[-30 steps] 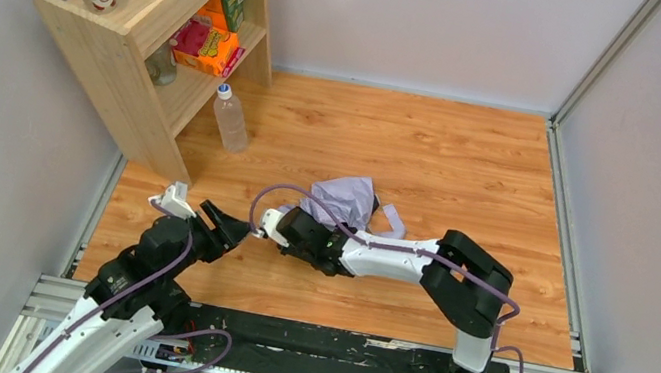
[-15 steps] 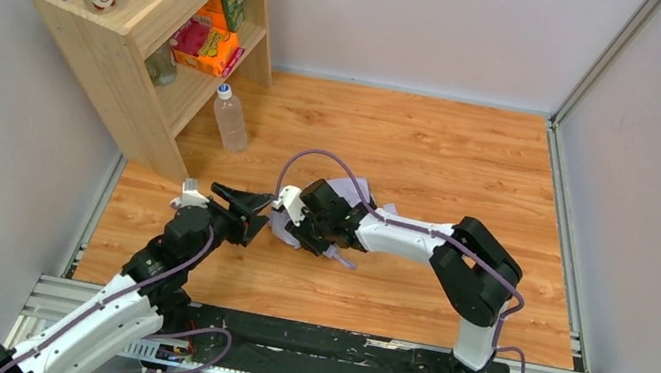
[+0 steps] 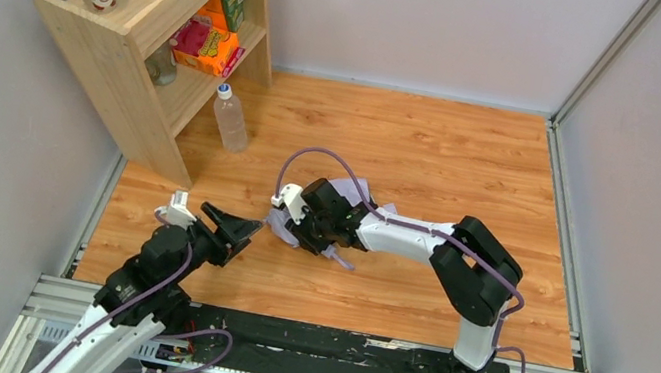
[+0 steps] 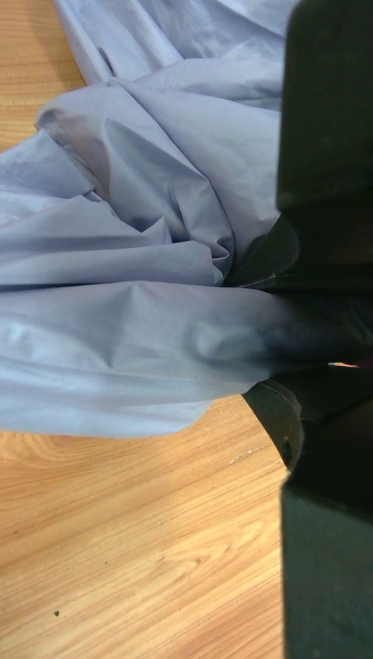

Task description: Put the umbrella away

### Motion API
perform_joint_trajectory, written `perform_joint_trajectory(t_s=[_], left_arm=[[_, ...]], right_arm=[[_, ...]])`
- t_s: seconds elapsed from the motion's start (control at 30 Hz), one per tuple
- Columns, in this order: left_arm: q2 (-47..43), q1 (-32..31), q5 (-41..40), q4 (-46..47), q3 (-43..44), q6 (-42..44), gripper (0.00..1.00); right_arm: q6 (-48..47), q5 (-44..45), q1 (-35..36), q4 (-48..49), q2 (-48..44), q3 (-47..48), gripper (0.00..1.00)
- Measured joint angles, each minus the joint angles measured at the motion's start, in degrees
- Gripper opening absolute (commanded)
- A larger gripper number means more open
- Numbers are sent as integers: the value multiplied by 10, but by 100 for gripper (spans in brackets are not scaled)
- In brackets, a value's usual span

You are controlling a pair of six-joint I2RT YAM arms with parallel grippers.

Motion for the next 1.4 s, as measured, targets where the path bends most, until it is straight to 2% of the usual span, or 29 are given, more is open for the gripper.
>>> perform_joint_trajectory(t_s=[0.3,0.37,0.47,0.63,0.73,0.83,1.03,1.1,1.2,1.4], left_arm=[[176,0,3,14,0,1,80],[198,1,-4,42,-6,-9,80],[254,15,-2,145,-39,-31,80],[454,47,44,298,-56,-46,81],[518,54,65,382,-56,-43,81],[522,56,80,429,-56,-30,81],[393,57,61,408,-56,-21,81],[386,57,54,401,-57,-19,81],[427,60,52,417,-54,-20,81],[571,60,60,483,-43,-16,82]], right_arm=[[6,-9,-3,6,1,0,0],[7,-11,-3,6,1,0,0],[8,-15,-5,6,1,0,0],[8,-19,-7,6,0,0,0],[8,-24,-9,6,0,0,0],[9,-28,-10,6,0,0,0],[13,-32,-12,10,-1,0,0],[14,-37,-14,11,-1,0,0],[14,-37,-14,12,-1,0,0],[14,-39,-14,12,-2,0,0]])
